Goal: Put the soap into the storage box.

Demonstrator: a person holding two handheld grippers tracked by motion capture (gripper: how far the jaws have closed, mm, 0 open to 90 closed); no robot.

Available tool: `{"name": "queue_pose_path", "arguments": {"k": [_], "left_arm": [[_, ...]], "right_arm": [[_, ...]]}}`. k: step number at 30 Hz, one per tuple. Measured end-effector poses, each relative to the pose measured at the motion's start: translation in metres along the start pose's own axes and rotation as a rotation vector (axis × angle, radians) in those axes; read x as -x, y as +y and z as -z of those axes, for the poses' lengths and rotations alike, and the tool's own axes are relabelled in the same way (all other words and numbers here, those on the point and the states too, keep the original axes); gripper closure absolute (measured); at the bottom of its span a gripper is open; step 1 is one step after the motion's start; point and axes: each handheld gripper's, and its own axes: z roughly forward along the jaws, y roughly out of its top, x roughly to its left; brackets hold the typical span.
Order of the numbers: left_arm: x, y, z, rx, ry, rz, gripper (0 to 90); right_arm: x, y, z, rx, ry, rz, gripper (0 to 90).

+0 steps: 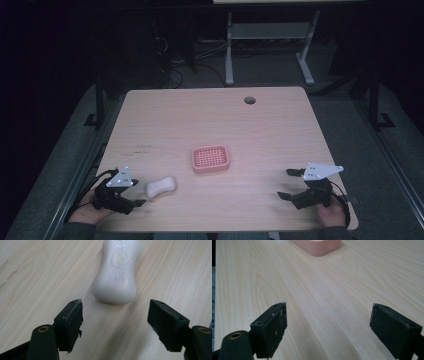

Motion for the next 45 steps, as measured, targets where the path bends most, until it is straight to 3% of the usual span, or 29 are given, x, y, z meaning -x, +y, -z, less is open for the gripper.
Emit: {"name": "queue_pose_path", "arguments": {"k": [17, 45], "left_arm": [[0.002, 0.017, -0.005, 0.011, -0.028, -0.027, 27.1], [0.003, 0.041, -0.012, 0.015, -0.036, -0.084, 24.7]], "right_arm": [[-0.001, 0.001, -0.001, -0.004, 0.003, 0.016, 13.5], [-0.001, 0.002, -0.001, -0.013, 0.006, 0.019, 13.5]]}}
